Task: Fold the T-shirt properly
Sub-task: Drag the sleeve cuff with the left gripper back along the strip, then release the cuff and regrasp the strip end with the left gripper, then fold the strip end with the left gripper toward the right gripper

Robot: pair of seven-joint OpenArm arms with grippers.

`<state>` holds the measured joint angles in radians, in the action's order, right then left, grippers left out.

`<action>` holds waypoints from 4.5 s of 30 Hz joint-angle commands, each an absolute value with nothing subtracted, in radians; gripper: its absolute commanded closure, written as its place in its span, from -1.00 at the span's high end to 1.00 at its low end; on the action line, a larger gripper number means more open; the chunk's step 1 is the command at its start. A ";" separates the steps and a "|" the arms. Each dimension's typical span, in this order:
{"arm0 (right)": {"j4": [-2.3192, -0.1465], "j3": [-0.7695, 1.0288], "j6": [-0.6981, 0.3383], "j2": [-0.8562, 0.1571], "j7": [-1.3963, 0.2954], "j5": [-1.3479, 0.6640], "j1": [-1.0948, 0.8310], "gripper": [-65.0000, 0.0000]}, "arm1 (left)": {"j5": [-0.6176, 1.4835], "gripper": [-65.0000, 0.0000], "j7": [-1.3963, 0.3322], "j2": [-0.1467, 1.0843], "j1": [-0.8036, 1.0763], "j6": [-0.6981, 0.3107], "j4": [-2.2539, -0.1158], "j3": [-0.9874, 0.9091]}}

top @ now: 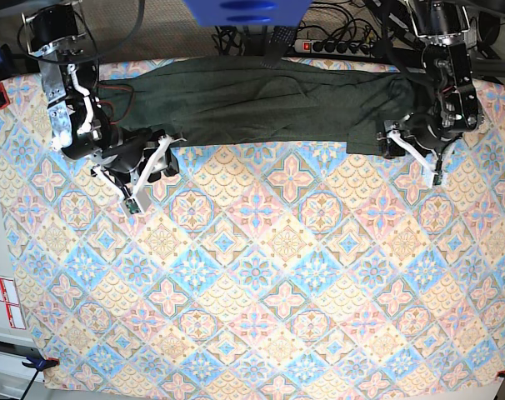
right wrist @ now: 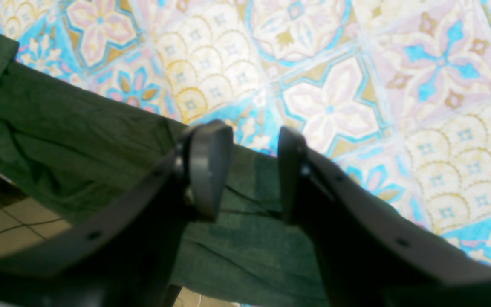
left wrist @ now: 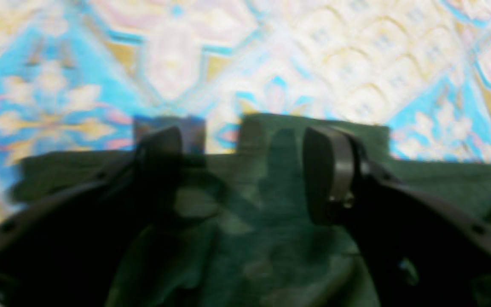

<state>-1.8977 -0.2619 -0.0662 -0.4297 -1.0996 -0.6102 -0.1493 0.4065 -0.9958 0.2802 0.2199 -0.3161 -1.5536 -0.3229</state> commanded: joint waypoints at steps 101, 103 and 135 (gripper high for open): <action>-1.916 -0.280 -0.068 -0.438 -1.084 -0.619 -0.139 -0.33 | 0.743 0.04 -1.075 0.559 0.278 -0.320 -1.322 -0.173; -1.916 -0.280 -0.068 -0.438 -1.084 -0.619 -0.137 -0.33 | 0.760 -0.23 -1.075 0.552 0.280 -0.321 -1.322 -0.159; -1.917 -0.280 -0.068 -0.441 -1.084 -0.619 -0.139 -0.33 | 0.584 -1.00 -0.935 0.602 0.150 -0.390 -1.314 -0.420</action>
